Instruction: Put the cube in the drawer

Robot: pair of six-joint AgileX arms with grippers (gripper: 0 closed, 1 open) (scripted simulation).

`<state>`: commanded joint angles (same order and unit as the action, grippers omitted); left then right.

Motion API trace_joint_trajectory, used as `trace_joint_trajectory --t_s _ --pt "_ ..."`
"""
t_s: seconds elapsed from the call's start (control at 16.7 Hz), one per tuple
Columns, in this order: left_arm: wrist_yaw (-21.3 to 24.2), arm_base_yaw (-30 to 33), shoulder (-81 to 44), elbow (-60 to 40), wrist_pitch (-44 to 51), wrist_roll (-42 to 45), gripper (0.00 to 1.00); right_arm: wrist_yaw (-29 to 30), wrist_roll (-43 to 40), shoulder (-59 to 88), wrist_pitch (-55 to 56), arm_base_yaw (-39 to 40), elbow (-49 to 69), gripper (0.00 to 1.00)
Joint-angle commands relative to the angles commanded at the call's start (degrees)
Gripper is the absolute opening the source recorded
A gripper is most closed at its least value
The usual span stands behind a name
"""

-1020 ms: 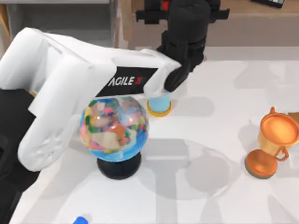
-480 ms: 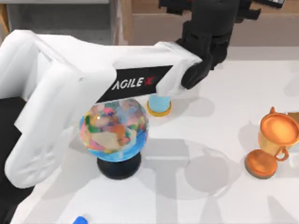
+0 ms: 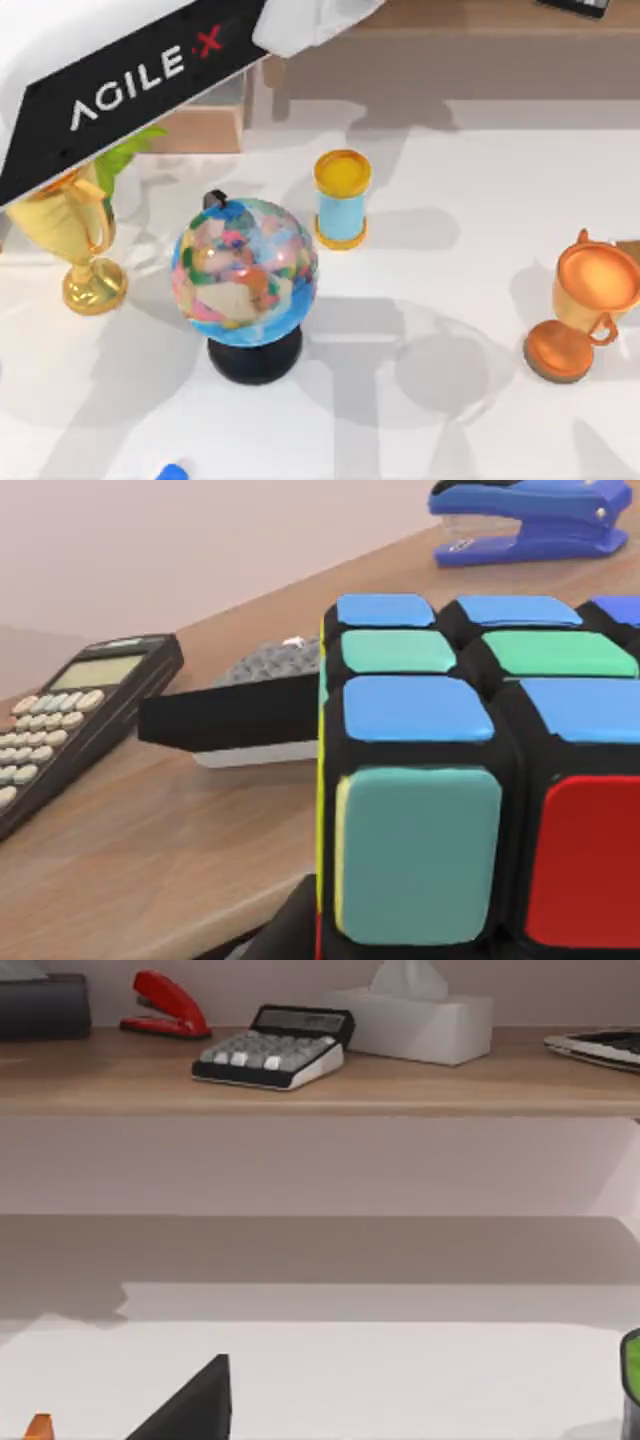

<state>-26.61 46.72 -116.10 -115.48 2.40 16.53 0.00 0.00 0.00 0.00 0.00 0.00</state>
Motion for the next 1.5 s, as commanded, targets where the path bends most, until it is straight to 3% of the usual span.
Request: trace_joint_trajectory --t_s 0.24,0.48,0.9,1.14,1.5 --pt "5.6 -12.7 4.9 -15.8 20.6 3.9 0.00 0.0 0.0 0.0 0.0 0.0 0.0 1.00" --pt "10.6 -30.5 5.4 -32.7 41.1 5.7 0.00 0.0 0.0 0.0 0.0 0.0 0.0 1.00" --pt "18.4 -58.9 -9.1 -52.4 73.3 5.4 0.00 0.0 0.0 0.0 0.0 0.0 0.0 1.00" --pt "22.6 -65.6 -26.3 -54.5 85.9 4.7 0.00 0.0 0.0 0.0 0.0 0.0 0.0 1.00" --pt "26.8 -65.6 -42.0 -51.1 94.7 4.0 0.00 0.0 0.0 0.0 0.0 0.0 0.0 1.00"
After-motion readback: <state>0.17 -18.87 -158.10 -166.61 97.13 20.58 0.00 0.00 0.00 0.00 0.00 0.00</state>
